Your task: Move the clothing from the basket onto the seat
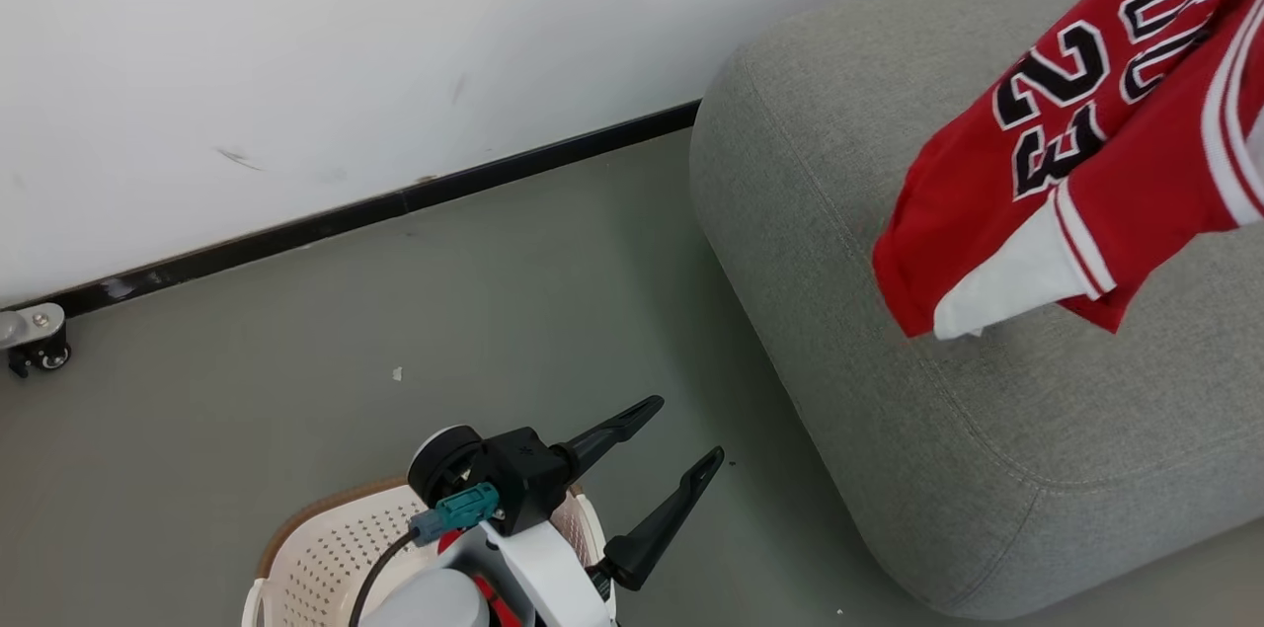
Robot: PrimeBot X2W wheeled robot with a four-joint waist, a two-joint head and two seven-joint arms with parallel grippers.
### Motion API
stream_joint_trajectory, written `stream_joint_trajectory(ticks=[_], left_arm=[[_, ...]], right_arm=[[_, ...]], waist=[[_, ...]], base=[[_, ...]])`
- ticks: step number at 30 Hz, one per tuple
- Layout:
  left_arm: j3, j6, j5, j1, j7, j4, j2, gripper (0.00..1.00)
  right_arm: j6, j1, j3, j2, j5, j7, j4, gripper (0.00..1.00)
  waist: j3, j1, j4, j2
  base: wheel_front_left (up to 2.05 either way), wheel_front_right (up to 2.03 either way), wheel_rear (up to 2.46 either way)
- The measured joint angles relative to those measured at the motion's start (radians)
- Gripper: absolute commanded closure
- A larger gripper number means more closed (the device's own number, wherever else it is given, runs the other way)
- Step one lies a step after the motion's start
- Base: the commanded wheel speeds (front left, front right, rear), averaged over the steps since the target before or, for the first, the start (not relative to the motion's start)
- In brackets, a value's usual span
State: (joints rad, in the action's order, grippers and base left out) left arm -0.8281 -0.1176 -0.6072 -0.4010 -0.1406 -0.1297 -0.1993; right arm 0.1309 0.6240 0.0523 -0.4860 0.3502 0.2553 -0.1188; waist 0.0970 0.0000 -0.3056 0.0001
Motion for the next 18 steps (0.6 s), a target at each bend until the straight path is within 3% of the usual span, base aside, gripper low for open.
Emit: stream_joint_trajectory(ticks=[18], left_arm=[[-0.027,-0.001,0.02,-0.007,0.044,0.079,-0.028,0.0]], right_arm=[[0.0,0.161,-0.099,-0.074,0.074,0.0,-0.193,1.0]], waist=[[0.107,0.0,0.022,0.0]], base=[[0.0,0.0,0.0]])
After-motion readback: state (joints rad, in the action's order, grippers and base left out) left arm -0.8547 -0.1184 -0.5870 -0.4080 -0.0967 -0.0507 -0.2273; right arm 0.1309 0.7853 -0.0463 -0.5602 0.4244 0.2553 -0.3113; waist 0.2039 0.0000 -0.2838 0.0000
